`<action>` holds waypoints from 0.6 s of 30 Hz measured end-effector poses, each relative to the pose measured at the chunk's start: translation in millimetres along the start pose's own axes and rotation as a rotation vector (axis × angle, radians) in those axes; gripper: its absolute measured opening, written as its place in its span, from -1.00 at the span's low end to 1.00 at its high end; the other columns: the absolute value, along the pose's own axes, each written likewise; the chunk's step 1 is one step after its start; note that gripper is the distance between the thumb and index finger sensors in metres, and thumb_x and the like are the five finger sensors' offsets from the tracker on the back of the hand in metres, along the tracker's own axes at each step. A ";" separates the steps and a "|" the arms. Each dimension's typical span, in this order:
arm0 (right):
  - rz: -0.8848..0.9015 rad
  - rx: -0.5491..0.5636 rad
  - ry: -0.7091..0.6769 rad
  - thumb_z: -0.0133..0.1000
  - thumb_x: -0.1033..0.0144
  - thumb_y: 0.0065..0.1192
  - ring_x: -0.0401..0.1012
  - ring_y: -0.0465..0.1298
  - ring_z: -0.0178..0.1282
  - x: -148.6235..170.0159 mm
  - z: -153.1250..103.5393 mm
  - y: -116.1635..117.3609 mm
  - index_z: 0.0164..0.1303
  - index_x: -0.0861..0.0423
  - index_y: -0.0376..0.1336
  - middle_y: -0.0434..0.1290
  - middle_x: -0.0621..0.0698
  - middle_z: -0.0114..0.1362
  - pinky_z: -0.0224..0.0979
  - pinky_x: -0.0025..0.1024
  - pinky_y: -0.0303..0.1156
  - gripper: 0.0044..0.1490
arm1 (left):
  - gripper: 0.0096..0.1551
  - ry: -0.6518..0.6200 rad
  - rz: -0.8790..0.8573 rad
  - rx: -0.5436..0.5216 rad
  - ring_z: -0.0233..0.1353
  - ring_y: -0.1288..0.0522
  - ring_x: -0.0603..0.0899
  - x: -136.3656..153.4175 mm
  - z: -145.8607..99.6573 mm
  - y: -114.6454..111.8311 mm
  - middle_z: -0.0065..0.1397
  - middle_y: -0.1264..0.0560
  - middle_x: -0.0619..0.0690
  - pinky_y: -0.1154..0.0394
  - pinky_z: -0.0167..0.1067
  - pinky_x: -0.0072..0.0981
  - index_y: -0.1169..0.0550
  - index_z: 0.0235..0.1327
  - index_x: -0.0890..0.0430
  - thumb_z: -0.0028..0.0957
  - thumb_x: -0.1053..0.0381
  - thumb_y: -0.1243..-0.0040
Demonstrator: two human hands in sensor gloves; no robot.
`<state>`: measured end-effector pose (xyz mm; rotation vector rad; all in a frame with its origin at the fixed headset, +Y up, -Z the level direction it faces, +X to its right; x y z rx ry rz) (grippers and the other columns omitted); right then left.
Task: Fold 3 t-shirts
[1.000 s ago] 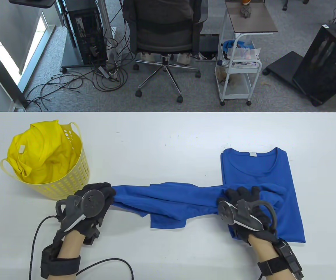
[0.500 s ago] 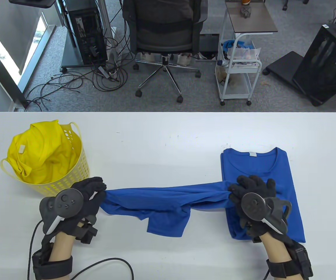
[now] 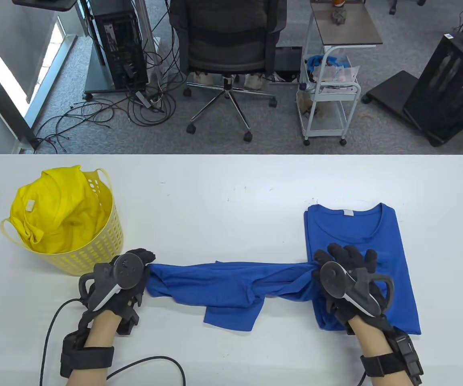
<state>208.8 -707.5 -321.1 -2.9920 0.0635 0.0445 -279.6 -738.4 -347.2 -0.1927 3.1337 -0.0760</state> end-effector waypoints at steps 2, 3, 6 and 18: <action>0.017 0.014 0.005 -0.04 -0.10 0.20 0.15 0.22 0.61 3.8 -2.6 -4.2 0.35 -0.19 0.19 0.18 0.00 0.61 0.55 0.52 -0.11 -0.30 | -0.40 -0.001 0.031 0.021 0.40 -0.46 0.09 -1.7 1.8 -7.1 0.47 -0.40 -0.17 -0.48 0.27 -0.01 -0.38 0.30 -0.32 -0.05 -0.08 -0.23; 0.023 0.019 0.006 -0.04 -0.10 0.20 0.15 0.22 0.61 4.9 -3.3 -5.2 0.35 -0.19 0.19 0.17 0.00 0.61 0.55 0.52 -0.11 -0.29 | -0.38 0.002 0.058 0.031 0.40 -0.46 0.09 -3.4 2.6 -9.4 0.48 -0.39 -0.17 -0.47 0.28 -0.01 -0.36 0.32 -0.34 -0.06 -0.09 -0.24; 0.050 0.021 0.007 -0.04 -0.11 0.19 0.15 0.22 0.61 8.2 -5.9 -6.1 0.36 -0.19 0.19 0.17 0.00 0.61 0.55 0.52 -0.11 -0.28 | -0.39 -0.011 0.119 -0.013 0.41 -0.46 0.07 -14.9 5.2 -12.9 0.48 -0.39 -0.19 -0.47 0.28 -0.02 -0.37 0.28 -0.38 -0.08 -0.11 -0.24; 0.073 0.001 0.009 -0.04 -0.11 0.18 0.15 0.21 0.61 11.7 -7.1 -5.0 0.36 -0.19 0.19 0.16 0.00 0.62 0.55 0.53 -0.13 -0.29 | -0.57 -0.112 0.034 -0.156 0.37 -0.50 0.06 -40.9 -8.4 12.2 0.35 -0.53 -0.24 -0.49 0.27 0.00 -0.55 0.06 -0.40 -0.13 -0.24 -0.18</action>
Point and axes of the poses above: the tracker on the back of each hand, its own x axis roughly to the little-finger side, its own z axis roughly from the wrist to the fingertips, y = z × x, the point moved 4 cm from there along z, roughly from the wrist to the fingertips
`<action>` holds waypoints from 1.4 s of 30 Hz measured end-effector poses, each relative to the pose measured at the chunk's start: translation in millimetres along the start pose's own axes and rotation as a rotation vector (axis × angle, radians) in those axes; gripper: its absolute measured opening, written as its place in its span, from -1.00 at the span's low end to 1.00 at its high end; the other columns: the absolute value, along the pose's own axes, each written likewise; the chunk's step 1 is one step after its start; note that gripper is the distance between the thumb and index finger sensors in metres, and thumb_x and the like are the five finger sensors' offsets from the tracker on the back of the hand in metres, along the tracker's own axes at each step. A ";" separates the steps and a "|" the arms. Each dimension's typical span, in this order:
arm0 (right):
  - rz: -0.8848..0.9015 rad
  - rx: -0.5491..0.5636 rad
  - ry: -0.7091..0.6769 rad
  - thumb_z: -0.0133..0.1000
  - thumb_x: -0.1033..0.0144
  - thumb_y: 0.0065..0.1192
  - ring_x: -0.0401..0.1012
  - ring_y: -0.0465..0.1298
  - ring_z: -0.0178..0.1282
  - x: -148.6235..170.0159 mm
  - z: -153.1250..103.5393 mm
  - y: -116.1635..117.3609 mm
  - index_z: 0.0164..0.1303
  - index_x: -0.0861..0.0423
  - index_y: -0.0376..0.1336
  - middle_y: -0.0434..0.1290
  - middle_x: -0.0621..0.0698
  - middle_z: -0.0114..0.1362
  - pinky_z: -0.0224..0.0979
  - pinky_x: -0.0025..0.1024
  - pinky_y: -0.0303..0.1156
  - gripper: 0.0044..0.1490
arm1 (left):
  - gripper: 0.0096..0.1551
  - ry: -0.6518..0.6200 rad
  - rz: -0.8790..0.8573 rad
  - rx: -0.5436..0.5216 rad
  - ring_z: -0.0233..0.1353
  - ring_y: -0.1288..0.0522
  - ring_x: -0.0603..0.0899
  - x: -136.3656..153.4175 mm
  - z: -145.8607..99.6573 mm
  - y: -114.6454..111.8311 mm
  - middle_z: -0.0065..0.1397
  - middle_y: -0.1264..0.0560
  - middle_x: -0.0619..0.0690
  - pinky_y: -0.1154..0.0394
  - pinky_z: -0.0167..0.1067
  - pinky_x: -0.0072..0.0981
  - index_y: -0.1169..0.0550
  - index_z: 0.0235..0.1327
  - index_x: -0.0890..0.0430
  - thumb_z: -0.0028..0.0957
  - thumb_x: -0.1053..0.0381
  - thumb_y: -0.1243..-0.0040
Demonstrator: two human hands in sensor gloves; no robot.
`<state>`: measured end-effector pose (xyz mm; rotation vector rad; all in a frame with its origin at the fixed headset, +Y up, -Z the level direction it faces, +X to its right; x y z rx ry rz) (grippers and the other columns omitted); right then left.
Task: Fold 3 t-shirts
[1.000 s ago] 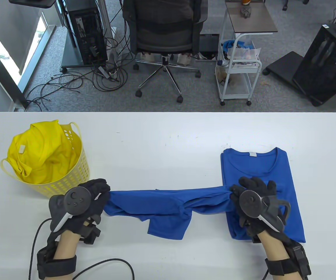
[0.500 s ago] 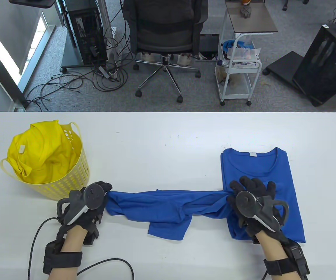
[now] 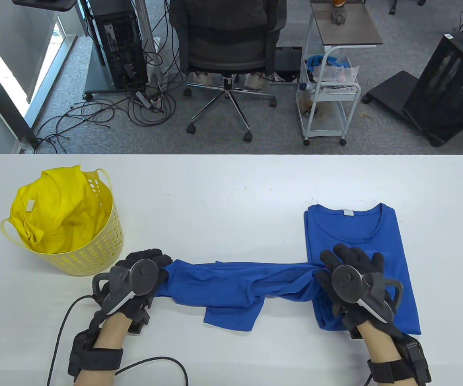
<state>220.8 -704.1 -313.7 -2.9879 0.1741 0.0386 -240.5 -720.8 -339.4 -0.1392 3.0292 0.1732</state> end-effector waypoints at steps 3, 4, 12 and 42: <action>0.008 -0.010 0.008 -0.04 -0.11 0.18 0.15 0.22 0.61 3.1 -0.2 -0.1 0.35 -0.18 0.19 0.16 0.00 0.62 0.55 0.53 -0.13 -0.29 | -0.57 0.007 -0.031 -0.018 0.34 -0.52 0.05 1.3 0.0 7.8 0.30 -0.56 -0.24 -0.50 0.26 -0.02 -0.54 0.06 -0.37 -0.11 -0.24 -0.12; 0.013 -0.012 0.012 -0.04 -0.11 0.18 0.15 0.21 0.61 4.4 -0.2 -0.8 0.35 -0.18 0.19 0.16 0.00 0.62 0.55 0.53 -0.13 -0.29 | -0.57 0.014 -0.056 -0.026 0.33 -0.53 0.05 2.2 0.1 11.6 0.28 -0.57 -0.24 -0.51 0.25 -0.02 -0.55 0.06 -0.36 -0.11 -0.24 -0.10; 0.104 -0.018 0.043 -0.03 -0.11 0.18 0.15 0.25 0.58 18.8 -0.9 -6.0 0.35 -0.17 0.20 0.21 0.00 0.59 0.56 0.41 0.03 -0.30 | -0.57 0.023 -0.096 -0.035 0.16 -0.56 0.02 -10.1 17.4 72.8 0.12 -0.61 -0.17 -0.53 0.22 -0.09 -0.57 0.05 -0.22 -0.09 -0.18 -0.11; 0.116 -0.067 -0.045 -0.03 -0.11 0.17 0.11 0.35 0.50 8.0 -3.0 3.7 0.34 -0.15 0.22 0.30 -0.01 0.52 0.52 0.38 0.11 -0.30 | -0.57 -0.019 0.024 -0.244 0.27 -0.54 0.04 -129.6 40.0 334.0 0.18 -0.60 -0.17 -0.50 0.30 -0.02 -0.58 0.07 -0.24 -0.08 -0.18 -0.20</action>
Point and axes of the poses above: the tracker on the back of each hand, its own x axis roughly to the little-finger side, its own z axis roughly from the wrist to the fingertips, y = z × x, the point moved 4 cm from there along z, roughly from the wrist to the fingertips
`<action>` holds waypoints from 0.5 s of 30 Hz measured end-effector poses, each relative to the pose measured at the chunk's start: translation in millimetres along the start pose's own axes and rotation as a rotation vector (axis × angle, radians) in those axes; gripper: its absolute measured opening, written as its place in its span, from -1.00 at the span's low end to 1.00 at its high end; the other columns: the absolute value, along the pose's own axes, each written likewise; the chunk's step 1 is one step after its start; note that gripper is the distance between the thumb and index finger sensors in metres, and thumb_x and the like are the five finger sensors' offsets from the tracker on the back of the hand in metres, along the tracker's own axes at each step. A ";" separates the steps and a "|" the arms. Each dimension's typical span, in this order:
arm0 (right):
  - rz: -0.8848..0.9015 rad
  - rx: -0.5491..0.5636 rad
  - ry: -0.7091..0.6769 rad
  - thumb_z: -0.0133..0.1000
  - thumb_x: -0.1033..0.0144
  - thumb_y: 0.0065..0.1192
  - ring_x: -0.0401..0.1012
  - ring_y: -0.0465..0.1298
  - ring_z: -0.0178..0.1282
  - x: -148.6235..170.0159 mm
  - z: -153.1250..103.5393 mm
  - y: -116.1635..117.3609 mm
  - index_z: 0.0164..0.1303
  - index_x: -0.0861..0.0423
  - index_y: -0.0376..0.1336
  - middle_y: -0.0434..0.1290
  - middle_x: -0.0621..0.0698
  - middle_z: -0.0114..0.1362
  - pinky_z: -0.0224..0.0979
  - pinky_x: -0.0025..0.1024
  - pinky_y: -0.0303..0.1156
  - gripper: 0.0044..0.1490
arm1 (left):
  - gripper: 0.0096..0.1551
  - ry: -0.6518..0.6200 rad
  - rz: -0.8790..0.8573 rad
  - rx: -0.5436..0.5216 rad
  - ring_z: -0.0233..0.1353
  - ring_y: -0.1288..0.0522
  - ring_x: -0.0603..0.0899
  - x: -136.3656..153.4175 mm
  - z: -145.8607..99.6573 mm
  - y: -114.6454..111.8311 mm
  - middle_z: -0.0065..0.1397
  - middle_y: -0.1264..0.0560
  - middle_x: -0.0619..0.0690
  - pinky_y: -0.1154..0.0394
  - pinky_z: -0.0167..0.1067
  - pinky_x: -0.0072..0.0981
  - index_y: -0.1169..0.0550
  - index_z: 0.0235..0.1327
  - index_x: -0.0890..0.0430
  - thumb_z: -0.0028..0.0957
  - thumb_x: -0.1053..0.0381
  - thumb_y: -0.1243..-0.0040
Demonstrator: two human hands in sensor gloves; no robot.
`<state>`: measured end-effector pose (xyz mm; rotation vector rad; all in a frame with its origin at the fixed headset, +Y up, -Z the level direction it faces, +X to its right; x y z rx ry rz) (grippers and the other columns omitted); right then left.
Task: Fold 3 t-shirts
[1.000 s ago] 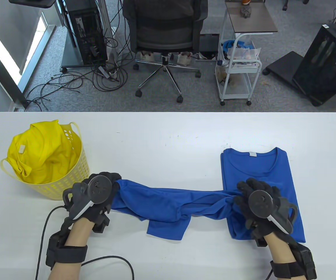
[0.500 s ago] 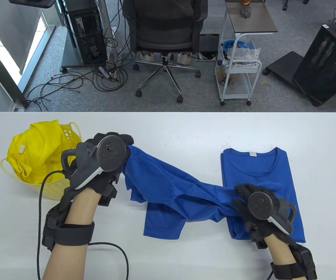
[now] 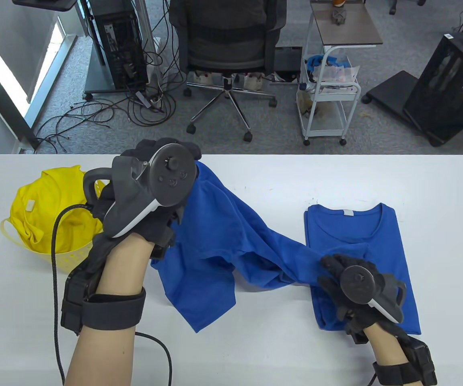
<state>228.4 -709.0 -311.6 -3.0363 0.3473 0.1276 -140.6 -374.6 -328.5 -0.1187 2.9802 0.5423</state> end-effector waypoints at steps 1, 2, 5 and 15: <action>0.000 -0.004 -0.001 -0.03 -0.11 0.17 0.11 0.35 0.51 0.0 0.1 1.0 0.34 -0.15 0.22 0.30 -0.02 0.52 0.52 0.38 0.11 -0.30 | -0.57 0.003 -0.003 0.000 0.27 -0.54 0.05 1.6 -0.4 1.7 0.18 -0.60 -0.17 -0.50 0.30 -0.02 -0.58 0.07 -0.24 -0.08 -0.18 -0.20; 0.001 -0.008 -0.001 -0.03 -0.11 0.17 0.12 0.35 0.50 0.0 0.1 1.5 0.34 -0.15 0.22 0.30 -0.01 0.52 0.52 0.38 0.11 -0.30 | -0.57 0.008 -0.007 -0.002 0.27 -0.54 0.04 3.4 -0.7 4.1 0.18 -0.61 -0.18 -0.50 0.30 -0.02 -0.58 0.07 -0.24 -0.08 -0.18 -0.20; 0.000 -0.006 -0.002 -0.03 -0.11 0.17 0.12 0.35 0.50 -0.3 -0.3 1.2 0.34 -0.15 0.22 0.30 -0.01 0.52 0.52 0.38 0.11 -0.30 | -0.57 0.012 -0.033 -0.014 0.27 -0.54 0.05 8.3 -2.2 11.5 0.19 -0.61 -0.17 -0.49 0.30 -0.01 -0.58 0.07 -0.24 -0.08 -0.19 -0.21; -0.012 -0.333 -0.152 -0.14 -0.24 0.34 0.25 0.08 0.66 -55.1 13.8 31.8 0.56 -0.09 -0.18 -0.01 0.08 0.69 0.55 0.50 -0.09 0.19 | -0.57 0.008 -0.035 -0.020 0.27 -0.54 0.05 24.6 -5.3 19.2 0.19 -0.61 -0.18 -0.49 0.30 -0.01 -0.58 0.07 -0.25 -0.08 -0.19 -0.21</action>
Point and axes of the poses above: the tracker on the back of each hand, its own x axis roughly to the little-finger side, its own z axis roughly from the wrist to the fingertips, y = z × x, the point moved 4 cm from there along z, roughly from the wrist to the fingertips
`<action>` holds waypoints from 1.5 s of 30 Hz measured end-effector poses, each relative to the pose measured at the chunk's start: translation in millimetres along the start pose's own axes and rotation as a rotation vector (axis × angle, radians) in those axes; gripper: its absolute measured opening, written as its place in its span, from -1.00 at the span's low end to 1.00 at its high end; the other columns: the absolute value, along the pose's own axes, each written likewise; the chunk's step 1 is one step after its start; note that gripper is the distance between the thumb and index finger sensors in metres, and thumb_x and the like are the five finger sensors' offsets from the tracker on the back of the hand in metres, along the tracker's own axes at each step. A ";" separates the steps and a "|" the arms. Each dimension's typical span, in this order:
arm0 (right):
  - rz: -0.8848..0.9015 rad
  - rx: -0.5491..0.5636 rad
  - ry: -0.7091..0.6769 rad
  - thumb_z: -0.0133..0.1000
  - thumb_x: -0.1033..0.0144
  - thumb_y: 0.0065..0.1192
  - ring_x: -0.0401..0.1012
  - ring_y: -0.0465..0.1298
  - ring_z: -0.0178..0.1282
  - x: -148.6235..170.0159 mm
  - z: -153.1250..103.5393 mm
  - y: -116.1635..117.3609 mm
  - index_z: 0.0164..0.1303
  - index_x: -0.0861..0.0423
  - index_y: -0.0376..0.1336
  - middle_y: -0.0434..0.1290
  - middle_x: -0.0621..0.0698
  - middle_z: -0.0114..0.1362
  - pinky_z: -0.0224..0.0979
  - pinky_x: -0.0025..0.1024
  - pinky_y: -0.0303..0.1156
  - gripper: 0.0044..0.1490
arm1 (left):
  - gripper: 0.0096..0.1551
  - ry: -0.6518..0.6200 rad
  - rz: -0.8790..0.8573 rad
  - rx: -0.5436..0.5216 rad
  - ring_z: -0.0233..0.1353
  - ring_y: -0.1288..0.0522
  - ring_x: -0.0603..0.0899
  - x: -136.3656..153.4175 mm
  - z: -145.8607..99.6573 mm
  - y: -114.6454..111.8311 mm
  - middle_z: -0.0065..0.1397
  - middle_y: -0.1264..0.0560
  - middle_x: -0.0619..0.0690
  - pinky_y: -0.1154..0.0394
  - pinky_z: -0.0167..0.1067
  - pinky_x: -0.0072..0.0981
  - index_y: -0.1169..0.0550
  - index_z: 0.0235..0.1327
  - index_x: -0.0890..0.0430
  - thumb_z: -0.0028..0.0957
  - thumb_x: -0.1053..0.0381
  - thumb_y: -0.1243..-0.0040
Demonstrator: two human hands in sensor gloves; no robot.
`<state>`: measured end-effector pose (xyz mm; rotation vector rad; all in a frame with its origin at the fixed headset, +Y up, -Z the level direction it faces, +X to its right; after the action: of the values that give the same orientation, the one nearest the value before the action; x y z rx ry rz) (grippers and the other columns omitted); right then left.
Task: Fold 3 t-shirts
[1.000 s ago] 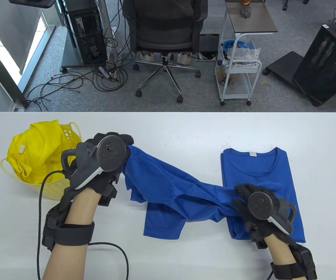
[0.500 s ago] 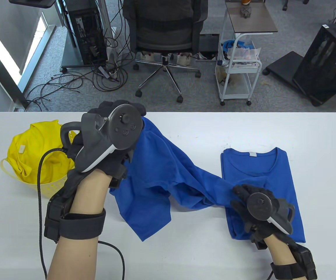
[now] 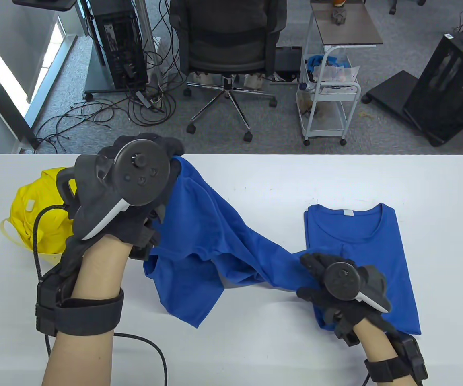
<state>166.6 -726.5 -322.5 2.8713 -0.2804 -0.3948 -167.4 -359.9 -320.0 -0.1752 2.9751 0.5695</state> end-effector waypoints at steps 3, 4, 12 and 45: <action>-0.271 -0.005 0.083 -0.16 -0.23 0.32 0.21 0.06 0.68 -17.8 25.8 13.3 0.54 -0.10 -0.20 -0.05 0.04 0.70 0.57 0.49 -0.11 0.20 | -0.57 0.000 0.002 0.002 0.27 -0.54 0.05 7.0 -0.5 -1.9 0.19 -0.61 -0.18 -0.50 0.30 -0.01 -0.58 0.08 -0.25 -0.08 -0.19 -0.21; -0.314 -0.011 0.103 -0.15 -0.20 0.32 0.20 0.10 0.67 -20.1 32.6 16.9 0.53 -0.11 -0.08 0.01 0.03 0.69 0.58 0.48 -0.09 0.10 | -0.57 0.001 0.001 0.004 0.27 -0.54 0.05 8.9 -1.3 -2.5 0.19 -0.61 -0.18 -0.49 0.30 0.00 -0.58 0.08 -0.25 -0.08 -0.19 -0.21; -0.359 0.020 0.122 -0.10 -0.08 0.34 0.13 0.34 0.55 -28.5 56.2 37.8 0.24 -0.25 0.25 0.36 -0.06 0.49 0.57 0.44 0.00 -0.34 | -0.57 0.038 0.053 0.032 0.28 -0.54 0.05 41.7 -13.3 -1.2 0.19 -0.61 -0.18 -0.49 0.30 0.01 -0.58 0.07 -0.25 -0.08 -0.19 -0.21; 0.029 0.190 0.130 -0.03 0.08 0.32 0.17 0.21 0.59 37.0 26.4 -39.1 0.24 -0.08 0.30 0.26 0.01 0.52 0.55 0.46 -0.04 -0.40 | -0.57 0.061 0.169 0.330 0.29 -0.54 0.06 70.3 0.3 -119.5 0.20 -0.60 -0.17 -0.47 0.31 0.05 -0.57 0.08 -0.24 -0.07 -0.19 -0.19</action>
<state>200.2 -702.5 -366.1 3.0576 -0.3528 -0.1845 -220.9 -476.7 -372.3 0.0896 3.1057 0.0812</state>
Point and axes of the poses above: the tracker on the back of each hand, its own x axis roughly to the little-finger side, its own z axis roughly from the wrist to the fingertips, y = z × x, the point moved 4 cm from there along z, roughly from the wrist to the fingertips
